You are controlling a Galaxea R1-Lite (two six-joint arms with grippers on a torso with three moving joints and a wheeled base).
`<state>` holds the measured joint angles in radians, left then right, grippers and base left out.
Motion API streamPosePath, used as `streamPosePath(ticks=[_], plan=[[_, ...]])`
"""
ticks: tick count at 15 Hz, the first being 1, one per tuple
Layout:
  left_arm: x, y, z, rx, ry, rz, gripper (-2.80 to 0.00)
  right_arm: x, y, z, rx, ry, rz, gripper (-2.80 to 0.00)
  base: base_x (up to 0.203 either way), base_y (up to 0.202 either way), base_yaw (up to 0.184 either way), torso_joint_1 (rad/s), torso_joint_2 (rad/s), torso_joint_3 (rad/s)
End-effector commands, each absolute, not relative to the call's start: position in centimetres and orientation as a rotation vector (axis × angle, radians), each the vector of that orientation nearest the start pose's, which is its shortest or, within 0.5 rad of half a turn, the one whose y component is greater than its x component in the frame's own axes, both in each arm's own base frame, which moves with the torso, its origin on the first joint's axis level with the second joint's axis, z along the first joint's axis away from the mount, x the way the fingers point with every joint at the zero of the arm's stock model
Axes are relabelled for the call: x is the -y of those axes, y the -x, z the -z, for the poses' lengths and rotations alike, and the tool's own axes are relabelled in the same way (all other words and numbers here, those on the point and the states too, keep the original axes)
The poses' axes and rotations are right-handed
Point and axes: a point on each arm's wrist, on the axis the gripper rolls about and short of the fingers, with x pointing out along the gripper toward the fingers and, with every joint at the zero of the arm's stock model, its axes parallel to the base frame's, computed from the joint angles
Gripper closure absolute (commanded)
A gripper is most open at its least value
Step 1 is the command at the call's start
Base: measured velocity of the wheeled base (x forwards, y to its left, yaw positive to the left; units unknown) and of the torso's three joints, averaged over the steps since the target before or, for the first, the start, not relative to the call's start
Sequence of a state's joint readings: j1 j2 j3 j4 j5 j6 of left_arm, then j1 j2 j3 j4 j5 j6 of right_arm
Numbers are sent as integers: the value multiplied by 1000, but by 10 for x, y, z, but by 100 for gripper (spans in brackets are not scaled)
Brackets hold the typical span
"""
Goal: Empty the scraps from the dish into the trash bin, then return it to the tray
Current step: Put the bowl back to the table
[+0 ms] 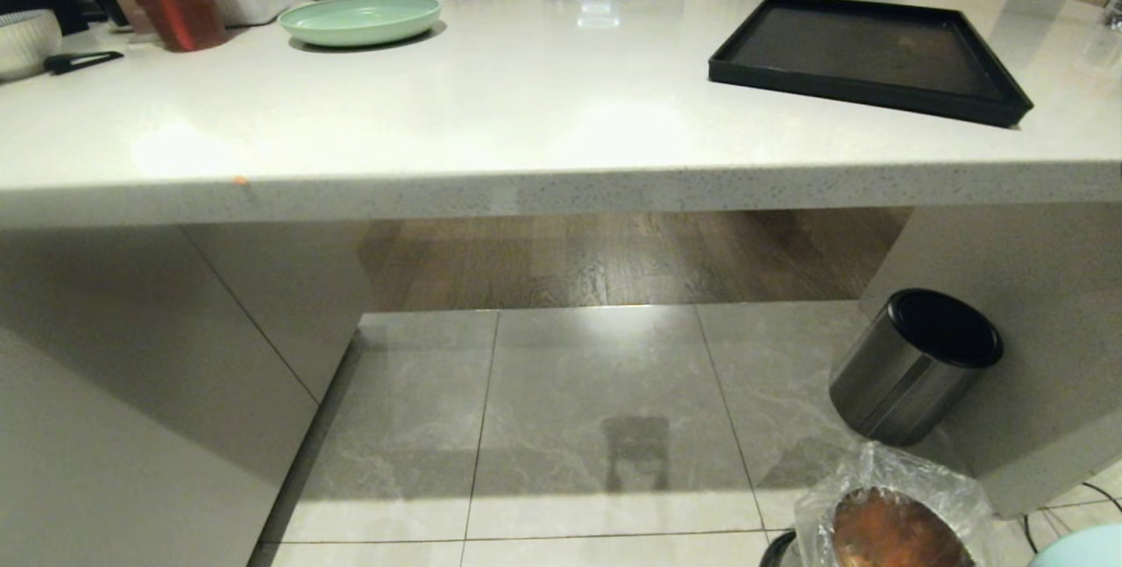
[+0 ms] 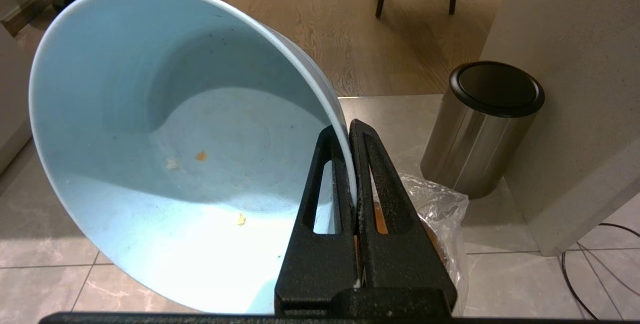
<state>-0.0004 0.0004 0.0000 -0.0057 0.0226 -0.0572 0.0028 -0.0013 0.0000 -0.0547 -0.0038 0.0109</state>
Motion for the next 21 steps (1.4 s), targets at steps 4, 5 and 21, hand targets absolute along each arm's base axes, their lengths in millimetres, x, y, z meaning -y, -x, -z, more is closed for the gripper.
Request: streamPosePath(ticks=[4,5,21], plan=[[-1,23,-76,5,58,-21,0,0,23,-81,55,-6,0,0,0,0,0,0,0,0],[-1,23,-76,5,58,-21,0,0,23,-81,55,-6,0,0,0,0,0,0,0,0],[-1,23,-76,5,58,-23,0,0,23,-81,55,14,0,0,0,0,0,20,-365,-351]])
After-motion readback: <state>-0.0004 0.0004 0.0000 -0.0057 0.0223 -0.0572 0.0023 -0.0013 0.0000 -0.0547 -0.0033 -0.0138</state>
